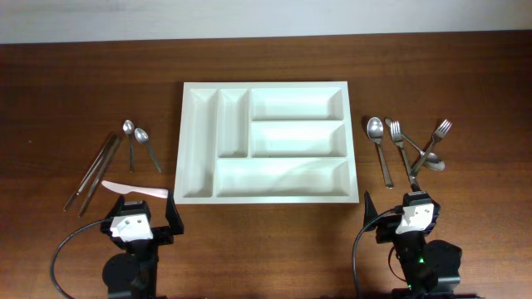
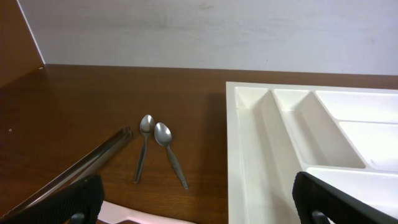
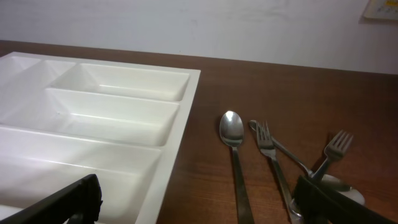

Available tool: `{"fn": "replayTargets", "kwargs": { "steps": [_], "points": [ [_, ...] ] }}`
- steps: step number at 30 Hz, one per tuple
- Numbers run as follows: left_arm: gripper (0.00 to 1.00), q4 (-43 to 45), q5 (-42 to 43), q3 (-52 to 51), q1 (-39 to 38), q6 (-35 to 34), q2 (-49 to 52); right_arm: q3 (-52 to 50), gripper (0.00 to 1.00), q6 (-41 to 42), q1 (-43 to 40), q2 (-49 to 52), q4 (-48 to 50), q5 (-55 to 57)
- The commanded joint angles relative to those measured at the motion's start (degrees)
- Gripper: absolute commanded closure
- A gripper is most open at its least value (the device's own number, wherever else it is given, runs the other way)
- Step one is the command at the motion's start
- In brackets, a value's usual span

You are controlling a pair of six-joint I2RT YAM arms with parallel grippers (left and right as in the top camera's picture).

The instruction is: Pack container

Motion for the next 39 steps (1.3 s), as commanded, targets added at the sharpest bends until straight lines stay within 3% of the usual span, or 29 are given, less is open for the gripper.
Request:
{"fn": "replayTargets", "kwargs": {
  "steps": [1, 34, 39],
  "points": [
    [0.01, 0.04, -0.22, -0.42, 0.42, 0.9, -0.39, -0.5, 0.01, -0.37, 0.42, -0.72, 0.17, -0.52],
    [0.01, 0.02, -0.2, -0.42, 0.39, 0.9, -0.39, -0.46, 0.01, -0.28, 0.42, -0.7, 0.68, 0.33],
    [0.01, 0.02, -0.22, -0.42, 0.39, 0.9, -0.39, 1.4, 0.01, 7.93, 0.42, -0.72, 2.19, 3.39]
  ]
}}
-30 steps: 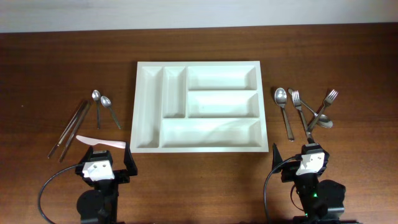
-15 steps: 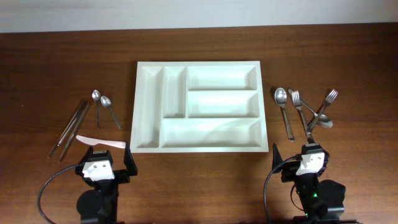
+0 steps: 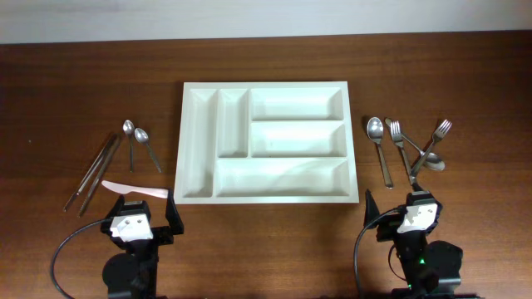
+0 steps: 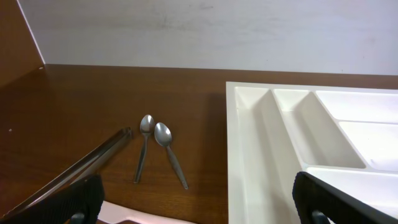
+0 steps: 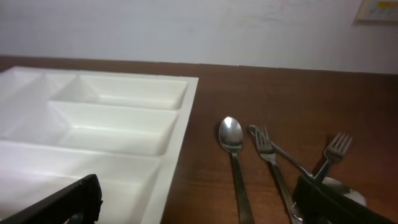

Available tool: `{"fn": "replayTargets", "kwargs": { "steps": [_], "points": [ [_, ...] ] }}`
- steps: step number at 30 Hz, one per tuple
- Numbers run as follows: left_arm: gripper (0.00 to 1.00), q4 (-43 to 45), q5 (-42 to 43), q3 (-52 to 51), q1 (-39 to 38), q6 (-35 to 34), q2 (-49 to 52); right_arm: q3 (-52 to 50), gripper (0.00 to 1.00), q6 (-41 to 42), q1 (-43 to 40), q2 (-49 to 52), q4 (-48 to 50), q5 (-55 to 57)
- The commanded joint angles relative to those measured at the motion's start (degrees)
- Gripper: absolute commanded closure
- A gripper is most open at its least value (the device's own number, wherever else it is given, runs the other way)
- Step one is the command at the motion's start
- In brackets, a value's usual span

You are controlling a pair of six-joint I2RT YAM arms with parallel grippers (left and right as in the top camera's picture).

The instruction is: Pack container

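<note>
A white cutlery tray (image 3: pixel 264 89) with several empty compartments lies at the table's middle. Left of it are two small spoons (image 3: pixel 138 143), also seen in the left wrist view (image 4: pixel 155 152), long metal tongs (image 3: pixel 91 172) and a pale pink knife (image 3: pixel 133 190). Right of it lie a spoon (image 3: pixel 378 148) and forks over another spoon (image 3: pixel 420 149). My left gripper (image 3: pixel 141 218) stands open near the front edge, its fingertips (image 4: pixel 81 198) wide apart. My right gripper (image 3: pixel 396 213) is open too, just in front of the forks (image 5: pixel 273 163).
The brown wooden table (image 3: pixel 83 83) meets a pale wall (image 4: pixel 205 31) at the back. A small card hangs on the wall at the right (image 5: pixel 376 11). Both arm bases sit at the table's front edge.
The right wrist view has shifted slightly, so the tray and cutlery sit a little lower and further left in it. The left arm and every object are where they were.
</note>
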Motion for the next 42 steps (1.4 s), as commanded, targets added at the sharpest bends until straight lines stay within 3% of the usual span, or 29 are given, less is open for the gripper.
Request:
{"fn": "replayTargets", "kwargs": {
  "steps": [1, 31, 36, 42],
  "points": [
    [0.01, 0.04, -0.22, -0.42, 0.39, 0.9, -0.39, 1.75, 0.01, 6.25, 0.42, -0.7, 0.55, 2.99],
    [0.01, 0.02, -0.22, -0.42, 0.42, 0.9, -0.39, 4.31, 0.01, 6.27, 0.42, -0.7, -4.83, 4.55],
    [0.01, 0.02, -0.22, -0.42, 0.39, 0.9, -0.39, 7.98, 0.01, 11.21, 0.42, 0.2, -5.77, 4.26],
    [0.01, 0.02, -0.22, -0.42, 0.39, 0.9, -0.39, 17.75, 0.01, 11.21, 0.42, 7.76, -7.82, 4.66]
  ]
}}
